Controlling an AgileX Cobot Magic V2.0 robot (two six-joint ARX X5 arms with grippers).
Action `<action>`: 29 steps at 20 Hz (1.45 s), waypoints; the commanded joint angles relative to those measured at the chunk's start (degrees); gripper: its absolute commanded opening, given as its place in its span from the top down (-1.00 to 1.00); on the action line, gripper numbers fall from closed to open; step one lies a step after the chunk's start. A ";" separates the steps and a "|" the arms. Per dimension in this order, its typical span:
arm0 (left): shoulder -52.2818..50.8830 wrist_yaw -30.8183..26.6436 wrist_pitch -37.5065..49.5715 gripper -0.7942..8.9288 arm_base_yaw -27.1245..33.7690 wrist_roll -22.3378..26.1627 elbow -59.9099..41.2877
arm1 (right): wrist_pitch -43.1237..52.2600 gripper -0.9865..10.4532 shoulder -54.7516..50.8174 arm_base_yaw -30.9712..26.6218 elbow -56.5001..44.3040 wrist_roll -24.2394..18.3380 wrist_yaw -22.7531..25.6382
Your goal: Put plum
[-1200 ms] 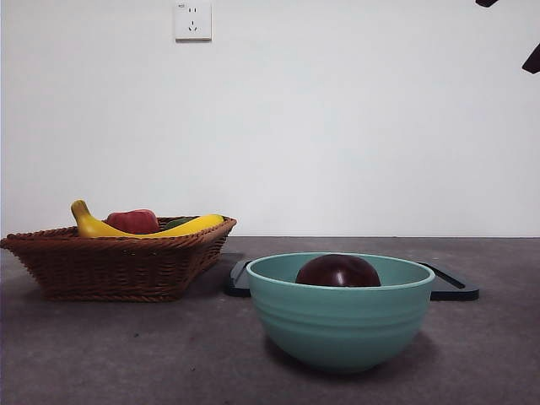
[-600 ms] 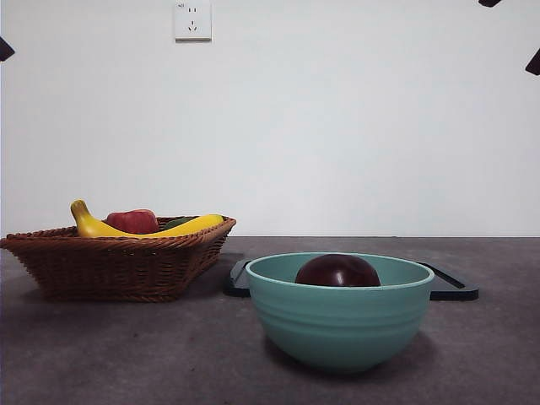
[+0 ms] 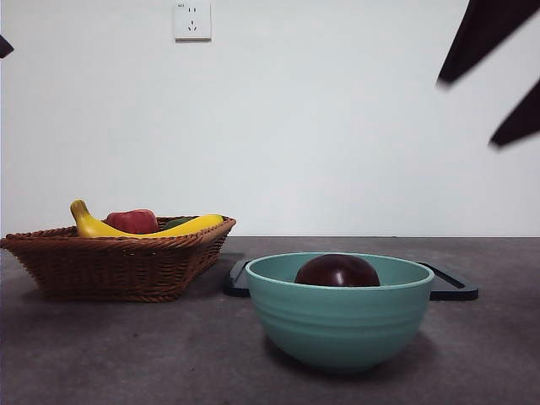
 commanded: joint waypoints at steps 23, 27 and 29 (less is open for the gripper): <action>0.26 0.28 0.66 0.07 -0.24 0.11 0.44 | 21.84 0.79 24.41 9.92 -3.39 5.70 14.03; 0.26 0.28 0.63 0.07 -0.24 0.11 0.44 | 21.84 0.81 24.39 9.92 -3.37 5.70 13.86; 0.26 0.28 0.63 0.07 -0.24 0.11 0.44 | 21.92 0.81 24.35 9.92 -3.30 6.05 13.70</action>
